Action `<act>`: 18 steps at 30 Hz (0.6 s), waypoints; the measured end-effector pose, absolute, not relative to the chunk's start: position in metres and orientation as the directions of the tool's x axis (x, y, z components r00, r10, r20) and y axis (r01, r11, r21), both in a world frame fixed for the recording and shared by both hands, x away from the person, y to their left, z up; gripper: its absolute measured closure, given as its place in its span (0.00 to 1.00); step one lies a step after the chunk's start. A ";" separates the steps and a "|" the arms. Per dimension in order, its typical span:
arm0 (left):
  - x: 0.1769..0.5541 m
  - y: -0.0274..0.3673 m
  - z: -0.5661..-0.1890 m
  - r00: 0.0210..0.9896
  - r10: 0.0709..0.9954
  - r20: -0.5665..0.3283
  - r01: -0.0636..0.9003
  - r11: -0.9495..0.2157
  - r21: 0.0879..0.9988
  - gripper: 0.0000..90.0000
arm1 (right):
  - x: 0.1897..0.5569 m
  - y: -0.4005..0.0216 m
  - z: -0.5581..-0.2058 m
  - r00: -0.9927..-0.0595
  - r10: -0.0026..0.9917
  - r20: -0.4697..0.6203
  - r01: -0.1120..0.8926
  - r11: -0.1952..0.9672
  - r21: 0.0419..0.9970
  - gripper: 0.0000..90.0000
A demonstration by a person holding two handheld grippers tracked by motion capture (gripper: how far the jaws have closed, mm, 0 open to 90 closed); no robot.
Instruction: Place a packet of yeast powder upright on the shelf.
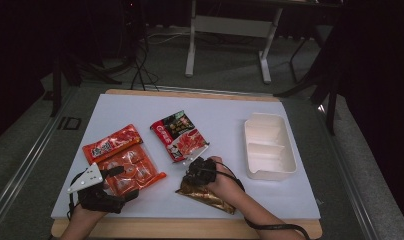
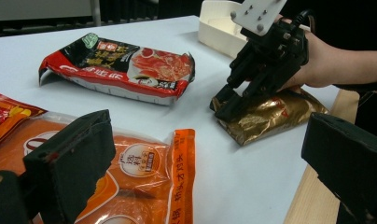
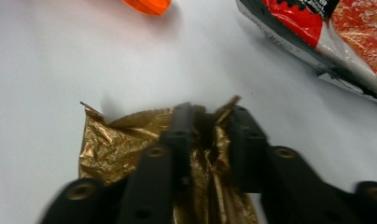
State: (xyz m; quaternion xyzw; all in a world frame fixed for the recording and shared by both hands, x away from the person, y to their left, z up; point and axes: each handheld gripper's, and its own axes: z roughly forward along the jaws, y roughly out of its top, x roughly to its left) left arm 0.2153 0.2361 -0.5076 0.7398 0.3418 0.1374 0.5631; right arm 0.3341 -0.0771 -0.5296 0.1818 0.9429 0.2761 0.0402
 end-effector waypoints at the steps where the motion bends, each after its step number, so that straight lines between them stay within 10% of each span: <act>1: 0.216 0.236 -0.508 0.729 0.659 -0.183 0.352 -0.132 0.927 0.03 | 0.335 -0.078 -0.530 -0.929 0.369 0.025 0.324 0.780 0.535 0.91; 18: 0.215 0.237 -0.508 0.733 0.654 -0.186 0.345 -0.121 0.931 0.03 | 0.331 -0.088 -0.502 -0.937 0.348 0.020 0.296 0.763 0.574 0.99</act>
